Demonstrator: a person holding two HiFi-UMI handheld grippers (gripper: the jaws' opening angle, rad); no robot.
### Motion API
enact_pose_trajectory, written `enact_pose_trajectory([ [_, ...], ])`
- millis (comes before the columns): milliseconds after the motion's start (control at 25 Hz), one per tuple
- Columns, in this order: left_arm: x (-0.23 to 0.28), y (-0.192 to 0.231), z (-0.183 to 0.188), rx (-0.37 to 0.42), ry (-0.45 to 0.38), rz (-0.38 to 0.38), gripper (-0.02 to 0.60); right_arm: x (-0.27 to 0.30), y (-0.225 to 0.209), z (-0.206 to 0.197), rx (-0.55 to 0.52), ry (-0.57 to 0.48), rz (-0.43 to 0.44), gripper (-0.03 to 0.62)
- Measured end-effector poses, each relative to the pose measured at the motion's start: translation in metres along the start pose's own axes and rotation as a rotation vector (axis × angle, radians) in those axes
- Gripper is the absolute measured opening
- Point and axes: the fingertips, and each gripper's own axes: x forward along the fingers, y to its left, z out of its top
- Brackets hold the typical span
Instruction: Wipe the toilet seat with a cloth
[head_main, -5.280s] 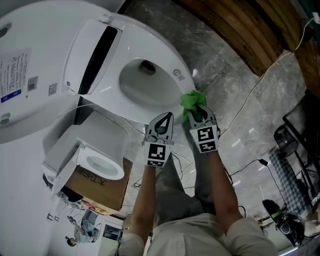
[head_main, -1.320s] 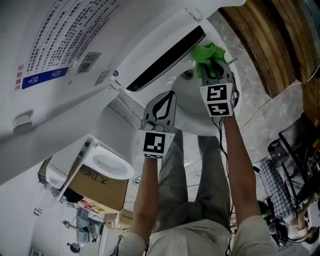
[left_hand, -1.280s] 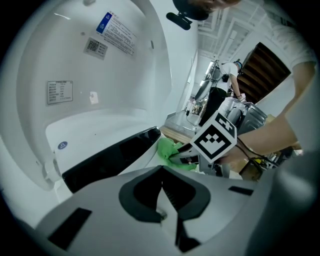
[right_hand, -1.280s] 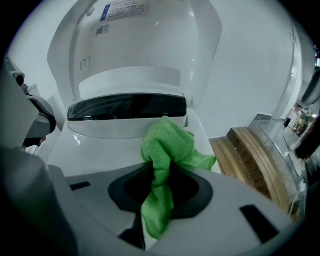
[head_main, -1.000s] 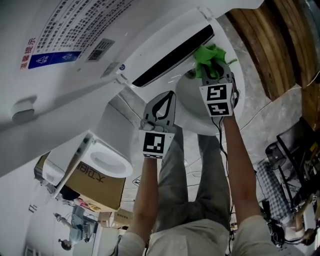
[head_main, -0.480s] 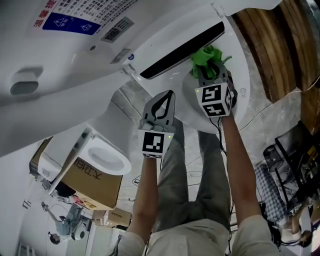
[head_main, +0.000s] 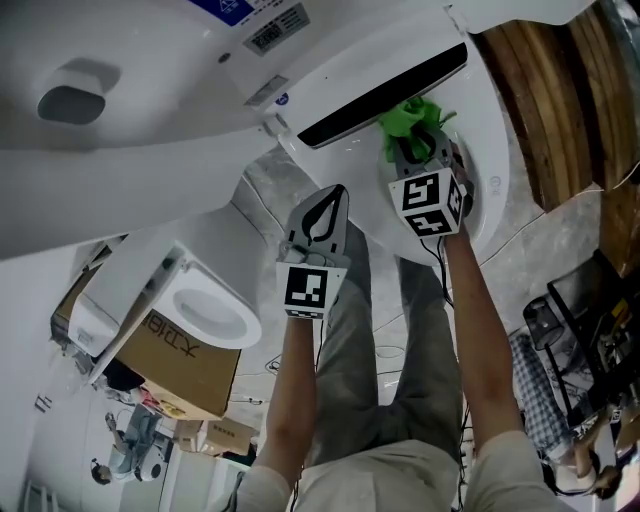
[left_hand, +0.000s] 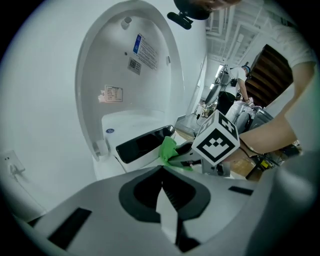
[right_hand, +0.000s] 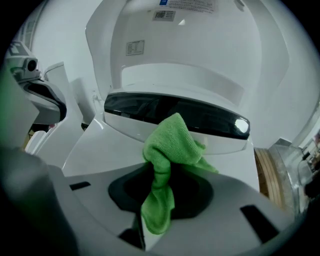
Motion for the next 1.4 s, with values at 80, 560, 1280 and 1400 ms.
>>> enact_pose_trajectory([
  [80, -0.005, 0.001, -0.004, -0.003, 0.004, 0.004, 0.012, 0.0, 0.01, 0.001, -0.019, -0.001, 0.018, 0.097],
  [560, -0.033, 0.004, -0.023, -0.012, 0.011, 0.014, 0.012, 0.0, 0.068, 0.001, -0.157, 0.014, 0.126, 0.097],
  [1280, -0.058, -0.005, -0.041, -0.017, 0.028, 0.019, 0.012, -0.016, 0.121, -0.016, -0.179, 0.009, 0.22, 0.092],
  [1400, -0.062, -0.008, -0.044, -0.017, 0.034, 0.022, 0.012, -0.022, 0.13, -0.023, -0.167, 0.009, 0.236, 0.092],
])
